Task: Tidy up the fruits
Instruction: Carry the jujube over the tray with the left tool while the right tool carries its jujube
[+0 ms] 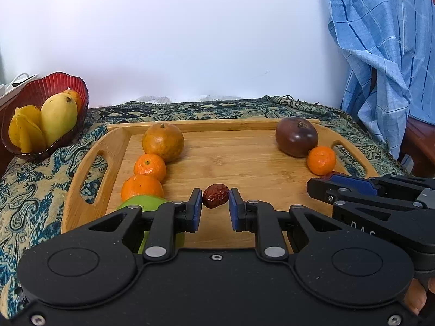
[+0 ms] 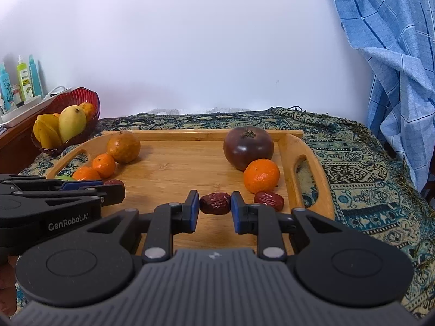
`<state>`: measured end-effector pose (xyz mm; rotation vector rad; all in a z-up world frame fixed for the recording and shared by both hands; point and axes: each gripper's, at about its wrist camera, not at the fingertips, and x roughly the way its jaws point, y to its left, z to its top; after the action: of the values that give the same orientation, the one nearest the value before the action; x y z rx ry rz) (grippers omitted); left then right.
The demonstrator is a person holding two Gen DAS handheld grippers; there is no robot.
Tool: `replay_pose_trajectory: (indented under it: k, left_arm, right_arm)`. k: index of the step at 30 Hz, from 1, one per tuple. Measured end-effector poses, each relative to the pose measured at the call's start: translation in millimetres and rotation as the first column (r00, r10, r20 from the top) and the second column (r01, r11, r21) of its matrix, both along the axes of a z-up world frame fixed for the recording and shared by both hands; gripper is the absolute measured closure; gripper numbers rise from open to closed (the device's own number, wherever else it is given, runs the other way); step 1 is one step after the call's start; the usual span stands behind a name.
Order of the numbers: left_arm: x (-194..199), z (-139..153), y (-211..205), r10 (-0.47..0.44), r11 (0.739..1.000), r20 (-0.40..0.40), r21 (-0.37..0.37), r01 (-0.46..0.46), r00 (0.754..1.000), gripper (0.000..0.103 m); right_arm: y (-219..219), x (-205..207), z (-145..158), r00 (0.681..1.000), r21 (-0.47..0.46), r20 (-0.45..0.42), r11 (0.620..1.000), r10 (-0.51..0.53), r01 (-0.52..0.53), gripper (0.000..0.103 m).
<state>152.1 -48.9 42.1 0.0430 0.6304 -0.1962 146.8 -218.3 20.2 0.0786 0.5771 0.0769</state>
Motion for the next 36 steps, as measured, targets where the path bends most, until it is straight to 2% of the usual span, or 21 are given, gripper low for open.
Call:
replay_pose_trajectory:
  k: [23, 33, 36]
  left_arm:
    - [6.8, -3.3, -8.1, -0.003, 1.0, 0.006, 0.012, 0.002, 1.0, 0.083]
    - [10.4, 0.5, -6.3, 0.017, 1.0, -0.031, -0.017, -0.017, 0.999, 0.083]
    - [14.5, 5.3, -7.1, -0.007, 1.0, -0.033, -0.015, 0.007, 0.999, 0.083]
  right_arm:
    - [2.3, 11.7, -8.1, 0.999, -0.016, -0.034, 1.0, 0.004, -0.004, 0.074]
    - [4.7, 15.5, -10.4, 0.999, -0.033, -0.047, 0.999, 0.013, -0.015, 0.073]
    - [3.5, 18.2, -8.7, 0.998, -0.032, -0.057, 0.999, 0.024, -0.026, 0.073]
